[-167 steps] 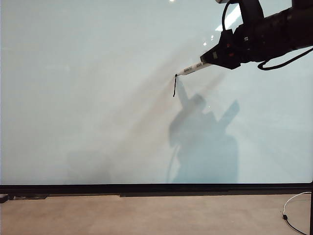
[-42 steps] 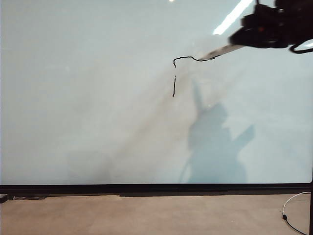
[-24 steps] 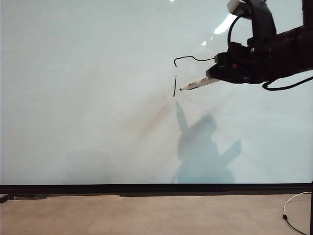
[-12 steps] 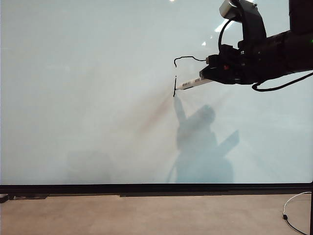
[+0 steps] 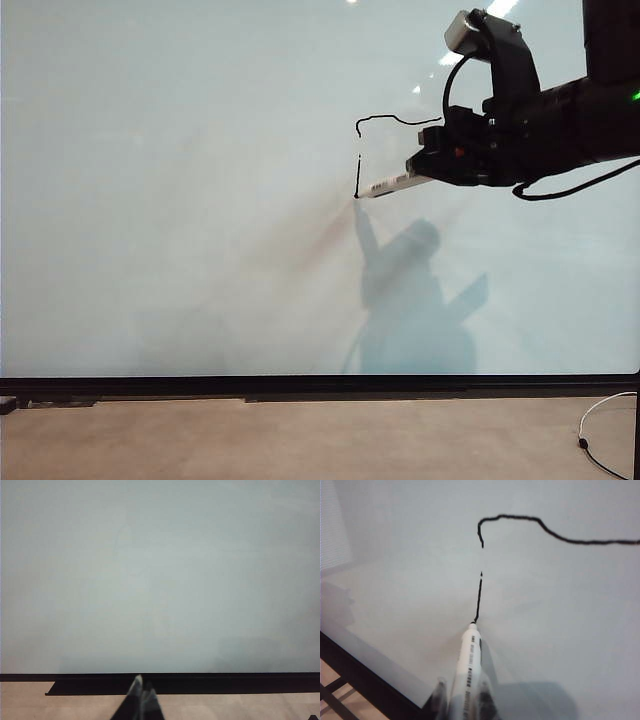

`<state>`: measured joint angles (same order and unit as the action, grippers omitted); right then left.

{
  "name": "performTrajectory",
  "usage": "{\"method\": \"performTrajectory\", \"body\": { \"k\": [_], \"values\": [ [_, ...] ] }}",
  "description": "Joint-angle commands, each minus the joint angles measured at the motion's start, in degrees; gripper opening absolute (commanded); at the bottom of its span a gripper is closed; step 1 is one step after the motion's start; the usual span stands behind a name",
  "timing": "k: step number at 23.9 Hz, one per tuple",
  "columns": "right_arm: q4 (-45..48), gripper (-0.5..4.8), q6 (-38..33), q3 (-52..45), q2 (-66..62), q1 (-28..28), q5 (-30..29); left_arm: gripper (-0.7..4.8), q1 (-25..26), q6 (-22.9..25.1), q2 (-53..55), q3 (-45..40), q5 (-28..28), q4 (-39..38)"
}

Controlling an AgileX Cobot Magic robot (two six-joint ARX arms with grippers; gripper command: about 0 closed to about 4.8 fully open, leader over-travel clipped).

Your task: Pick up the pen on the shelf to the right of the whiteboard and draw a rectangle.

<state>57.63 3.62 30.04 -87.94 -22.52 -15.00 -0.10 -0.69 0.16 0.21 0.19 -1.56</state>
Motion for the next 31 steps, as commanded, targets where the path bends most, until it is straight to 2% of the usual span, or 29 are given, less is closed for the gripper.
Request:
{"method": "performTrajectory", "body": {
  "k": [1,31],
  "values": [
    [0.96,-0.05,-0.39,0.50,-0.42,-0.09,0.04,-0.05,-0.02,0.24,0.02,0.17,0.02,0.35],
    [0.94,-0.05,-0.44,-0.24,1.77,0.72,3.85,-0.04,-0.02,0.24,0.02,0.17,0.00,0.35]
  ]
}}
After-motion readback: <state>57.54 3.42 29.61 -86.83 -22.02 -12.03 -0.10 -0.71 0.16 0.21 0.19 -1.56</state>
